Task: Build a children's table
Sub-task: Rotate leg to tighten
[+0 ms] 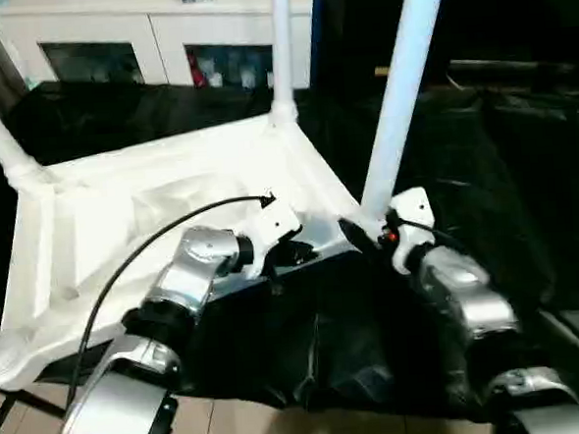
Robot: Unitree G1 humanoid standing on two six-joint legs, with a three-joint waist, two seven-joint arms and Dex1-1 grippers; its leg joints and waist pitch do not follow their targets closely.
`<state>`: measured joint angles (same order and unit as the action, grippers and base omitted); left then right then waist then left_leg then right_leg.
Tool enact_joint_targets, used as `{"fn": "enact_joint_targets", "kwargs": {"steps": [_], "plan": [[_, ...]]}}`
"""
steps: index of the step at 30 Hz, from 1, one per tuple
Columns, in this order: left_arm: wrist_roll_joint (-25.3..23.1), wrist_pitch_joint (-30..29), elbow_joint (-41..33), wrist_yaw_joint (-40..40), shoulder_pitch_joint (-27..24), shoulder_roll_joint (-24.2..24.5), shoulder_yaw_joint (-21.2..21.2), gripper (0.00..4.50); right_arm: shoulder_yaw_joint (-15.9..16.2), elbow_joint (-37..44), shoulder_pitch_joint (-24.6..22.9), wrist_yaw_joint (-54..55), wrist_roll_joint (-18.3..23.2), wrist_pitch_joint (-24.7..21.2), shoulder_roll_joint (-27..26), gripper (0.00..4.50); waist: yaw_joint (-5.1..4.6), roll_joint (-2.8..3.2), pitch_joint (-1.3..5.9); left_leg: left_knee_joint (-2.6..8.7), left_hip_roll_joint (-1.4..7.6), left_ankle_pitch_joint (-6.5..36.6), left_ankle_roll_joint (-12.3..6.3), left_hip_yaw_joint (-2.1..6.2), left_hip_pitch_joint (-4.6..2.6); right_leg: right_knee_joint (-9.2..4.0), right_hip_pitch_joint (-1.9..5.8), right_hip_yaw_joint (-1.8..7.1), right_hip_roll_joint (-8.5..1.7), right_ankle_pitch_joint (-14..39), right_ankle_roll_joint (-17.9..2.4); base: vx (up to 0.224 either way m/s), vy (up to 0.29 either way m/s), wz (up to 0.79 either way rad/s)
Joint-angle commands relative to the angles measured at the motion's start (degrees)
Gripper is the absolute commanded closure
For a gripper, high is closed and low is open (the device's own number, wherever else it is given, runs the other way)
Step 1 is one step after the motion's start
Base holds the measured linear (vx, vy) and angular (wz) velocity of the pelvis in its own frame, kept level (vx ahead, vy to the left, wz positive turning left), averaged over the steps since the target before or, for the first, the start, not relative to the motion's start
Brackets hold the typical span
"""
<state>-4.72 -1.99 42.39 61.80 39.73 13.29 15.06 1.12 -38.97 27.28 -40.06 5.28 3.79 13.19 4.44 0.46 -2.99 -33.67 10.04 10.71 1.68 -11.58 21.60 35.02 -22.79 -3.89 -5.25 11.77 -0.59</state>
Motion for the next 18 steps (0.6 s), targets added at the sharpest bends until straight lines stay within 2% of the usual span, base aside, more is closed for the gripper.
{"fn": "enact_joint_targets", "kwargs": {"steps": [1, 5, 8, 11, 15, 17, 18], "plan": [[0.8, 1.6, -1.2, 4.2, -0.5, 0.4, 1.6, 4.50, 4.0, 2.0, -1.3, -10.0, 0.9, -0.9, 1.8, 0.69, 0.44, -0.08, 3.86, 3.34, 3.66, 7.3, -6.60, 1.33, -0.87, -3.08, 3.20, 2.62, -3.92, -3.4, -17.4, 0.000, 0.000, 0.00], [1.5, 1.8, -1.6, 7.7, -0.7, 2.4, 1.6, 4.50, 5.4, 4.1, -2.2, -18.7, 2.3, -2.9, 5.7, 0.69, 0.98, -0.03, 3.59, 3.58, 3.95, 9.5, -5.44, 1.44, -0.97, -3.35, 3.00, 2.66, -3.94, 1.1, -16.9, 0.000, 0.000, 0.00], [1.8, 1.8, -2.1, 9.3, -0.9, 3.3, 1.7, 4.50, 6.0, 5.3, -2.4, -22.3, 3.1, -3.9, 7.4, 0.69, 1.03, -0.16, 3.67, 3.64, 3.98, 9.8, -4.74, 1.47, -1.00, -3.40, 2.96, 2.71, -4.05, 2.4, -16.7, 0.000, 0.000, 0.00], [1.9, 2.1, -2.2, 12.6, -0.9, 5.3, 2.2, 4.50, 6.6, 6.5, -2.3, -26.8, 4.0, -5.5, 9.3, 1.01, 1.08, -0.22, 3.74, 3.53, 3.88, 8.7, -4.93, 1.49, -0.88, -3.25, 3.00, 2.68, -4.05, 1.5, -16.9, 0.000, 0.000, 0.00], [1.4, 3.1, -0.6, 13.6, -0.3, 6.4, 2.3, 4.50, 7.4, 6.4, -2.0, -28.6, 3.6, -5.4, 9.9, 1.44, 1.17, -0.31, 3.84, 3.35, 3.85, 7.2, -5.56, 1.45, -0.82, -3.01, 2.92, 2.64, -4.09, -0.2, -17.2, 0.000, 0.000, 0.00], [1.5, 3.0, -0.5, 13.4, -0.1, 6.3, 2.0, 4.50, 7.0, 6.1, -1.9, -28.1, 3.8, -5.5, 9.3, 1.48, 1.21, -0.34, 3.83, 3.36, 3.84, 7.4, -5.40, 1.45, -0.86, -3.07, 2.88, 2.61, -4.11, 0.5, -17.2, 0.000, 0.000, 0.00], [1.6, 3.0, -0.5, 13.2, 0.0, 6.2, 2.0, 4.50, 6.8, 6.0, -1.8, -27.8, 4.0, -5.7, 9.0, 1.66, 1.21, -0.30, 3.84, 3.37, 3.85, 7.6, -5.22, 1.46, -0.86, -3.09, 2.89, 2.61, -4.13, 1.1, -17.2, 0.000, 0.000, 0.00]]}}
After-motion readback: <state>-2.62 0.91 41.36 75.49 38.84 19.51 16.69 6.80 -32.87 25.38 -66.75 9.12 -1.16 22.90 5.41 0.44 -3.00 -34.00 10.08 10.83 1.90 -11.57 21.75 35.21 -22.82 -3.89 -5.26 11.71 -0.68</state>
